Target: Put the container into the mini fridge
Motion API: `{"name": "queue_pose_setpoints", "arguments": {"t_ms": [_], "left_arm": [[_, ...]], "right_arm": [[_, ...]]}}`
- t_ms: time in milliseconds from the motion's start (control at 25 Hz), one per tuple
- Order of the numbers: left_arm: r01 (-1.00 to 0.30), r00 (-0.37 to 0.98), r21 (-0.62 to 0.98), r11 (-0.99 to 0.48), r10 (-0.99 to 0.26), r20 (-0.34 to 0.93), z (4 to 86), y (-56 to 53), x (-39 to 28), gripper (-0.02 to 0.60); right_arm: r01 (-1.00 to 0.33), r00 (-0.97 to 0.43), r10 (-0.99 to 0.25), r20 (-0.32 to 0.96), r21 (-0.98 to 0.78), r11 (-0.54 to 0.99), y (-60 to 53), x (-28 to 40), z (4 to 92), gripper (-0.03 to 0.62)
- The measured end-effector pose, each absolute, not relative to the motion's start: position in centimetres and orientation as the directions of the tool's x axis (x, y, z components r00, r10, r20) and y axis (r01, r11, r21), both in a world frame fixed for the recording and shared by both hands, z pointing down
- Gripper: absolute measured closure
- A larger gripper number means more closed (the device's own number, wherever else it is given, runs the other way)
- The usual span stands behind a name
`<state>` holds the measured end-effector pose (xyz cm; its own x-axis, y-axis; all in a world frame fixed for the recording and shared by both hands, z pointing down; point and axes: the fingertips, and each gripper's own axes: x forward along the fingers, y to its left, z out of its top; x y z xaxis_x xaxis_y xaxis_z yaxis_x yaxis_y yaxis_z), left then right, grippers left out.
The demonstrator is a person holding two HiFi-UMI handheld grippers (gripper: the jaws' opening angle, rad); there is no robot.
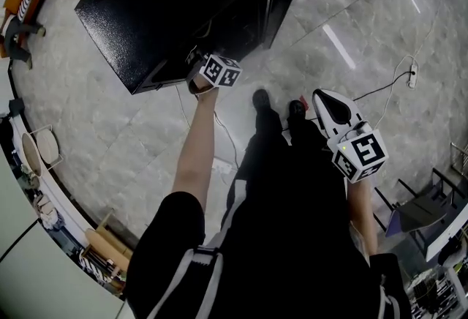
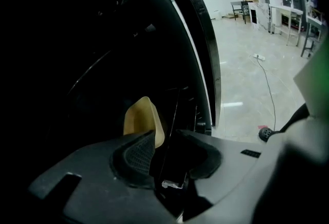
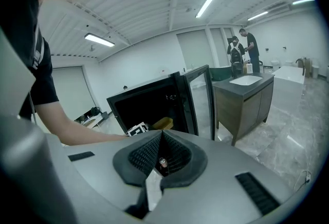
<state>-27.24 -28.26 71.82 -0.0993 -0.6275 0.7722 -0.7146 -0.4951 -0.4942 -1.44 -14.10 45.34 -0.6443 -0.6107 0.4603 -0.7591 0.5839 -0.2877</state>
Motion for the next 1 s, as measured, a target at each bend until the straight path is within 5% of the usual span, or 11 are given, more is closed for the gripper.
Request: {"name": "queue_pose_setpoints", "arguments": {"t_ms": [480, 1000], "left_arm": [[-0.788, -0.041, -0.463, -0.405, -0.715, 0.698, 63.9, -23.0, -22.4, 0.477], [-0.844, -0.126, -0.455, -0.283, -0.721, 0.682, 59.6, -12.3, -13.7, 0.525]], "right_arm": [[-0.667, -0.740, -0.565, 0.364, -0.293, 0.685, -13.1, -1.9, 43.3, 0.576], [-0.536, -0.839, -0.455, 0.298, -0.309, 0.786, -5.9, 7.0, 42.2, 0.576]]}}
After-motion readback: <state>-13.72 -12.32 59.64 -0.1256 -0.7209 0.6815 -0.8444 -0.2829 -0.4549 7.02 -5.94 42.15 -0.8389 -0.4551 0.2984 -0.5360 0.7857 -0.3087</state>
